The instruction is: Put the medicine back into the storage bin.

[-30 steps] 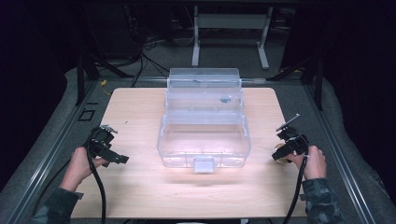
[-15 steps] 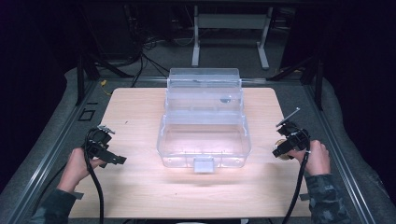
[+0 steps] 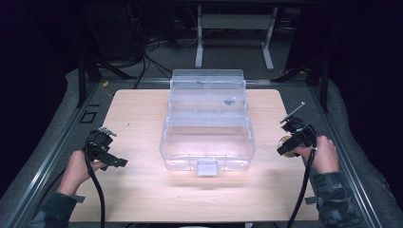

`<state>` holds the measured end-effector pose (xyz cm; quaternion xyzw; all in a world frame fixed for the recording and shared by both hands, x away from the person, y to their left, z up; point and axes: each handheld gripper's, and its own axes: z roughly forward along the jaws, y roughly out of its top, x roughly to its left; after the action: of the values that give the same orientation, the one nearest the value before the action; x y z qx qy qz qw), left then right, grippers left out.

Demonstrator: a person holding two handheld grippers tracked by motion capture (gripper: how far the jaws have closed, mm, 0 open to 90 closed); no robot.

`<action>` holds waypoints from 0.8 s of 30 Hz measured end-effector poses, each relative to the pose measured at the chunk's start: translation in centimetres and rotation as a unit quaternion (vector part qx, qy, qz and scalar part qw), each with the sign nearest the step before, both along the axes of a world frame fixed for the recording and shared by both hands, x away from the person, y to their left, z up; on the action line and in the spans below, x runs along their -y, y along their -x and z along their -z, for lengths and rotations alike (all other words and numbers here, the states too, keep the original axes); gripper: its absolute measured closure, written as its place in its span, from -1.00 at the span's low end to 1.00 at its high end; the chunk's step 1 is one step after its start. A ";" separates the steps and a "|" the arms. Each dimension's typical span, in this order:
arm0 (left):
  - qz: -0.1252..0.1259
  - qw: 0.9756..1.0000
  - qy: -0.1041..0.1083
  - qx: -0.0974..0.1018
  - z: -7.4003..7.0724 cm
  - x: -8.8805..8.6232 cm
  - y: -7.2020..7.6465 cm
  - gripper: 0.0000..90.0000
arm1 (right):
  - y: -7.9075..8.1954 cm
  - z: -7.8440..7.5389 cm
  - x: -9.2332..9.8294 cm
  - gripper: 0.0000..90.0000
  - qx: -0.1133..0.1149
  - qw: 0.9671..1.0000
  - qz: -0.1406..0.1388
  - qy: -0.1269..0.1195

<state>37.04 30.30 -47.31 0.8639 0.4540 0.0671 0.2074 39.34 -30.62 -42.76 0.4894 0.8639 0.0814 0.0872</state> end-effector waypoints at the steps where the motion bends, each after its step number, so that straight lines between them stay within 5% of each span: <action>1: 0.000 1.000 -0.001 0.001 -0.1 0.0 0.0 -1.00 | 0.0 -0.3 -0.1 -0.56 0.002 1.000 -0.003 0.001; 16: 0.004 1.000 -0.005 0.000 -0.1 0.1 0.0 -1.00 | -0.1 -2.6 -1.9 -0.56 0.008 0.999 -0.031 0.012; 17: 0.002 1.000 -0.003 0.001 -0.1 0.1 0.1 -1.00 | -0.1 -2.8 -2.2 -0.56 0.024 0.999 -0.030 0.015; 22: 0.009 1.000 -0.004 0.001 -0.2 0.2 0.0 -1.00 | -0.1 -3.4 -3.2 -0.56 0.029 0.998 -0.045 0.015; 24: 0.008 1.000 -0.005 0.002 -0.2 0.3 0.0 -1.00 | -0.2 -3.5 -3.6 -0.56 0.024 0.998 -0.056 -0.005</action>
<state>37.08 30.02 -47.12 0.8682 0.4467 0.0691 0.2047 39.58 -27.04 -39.22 0.4384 0.8872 0.1025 0.1006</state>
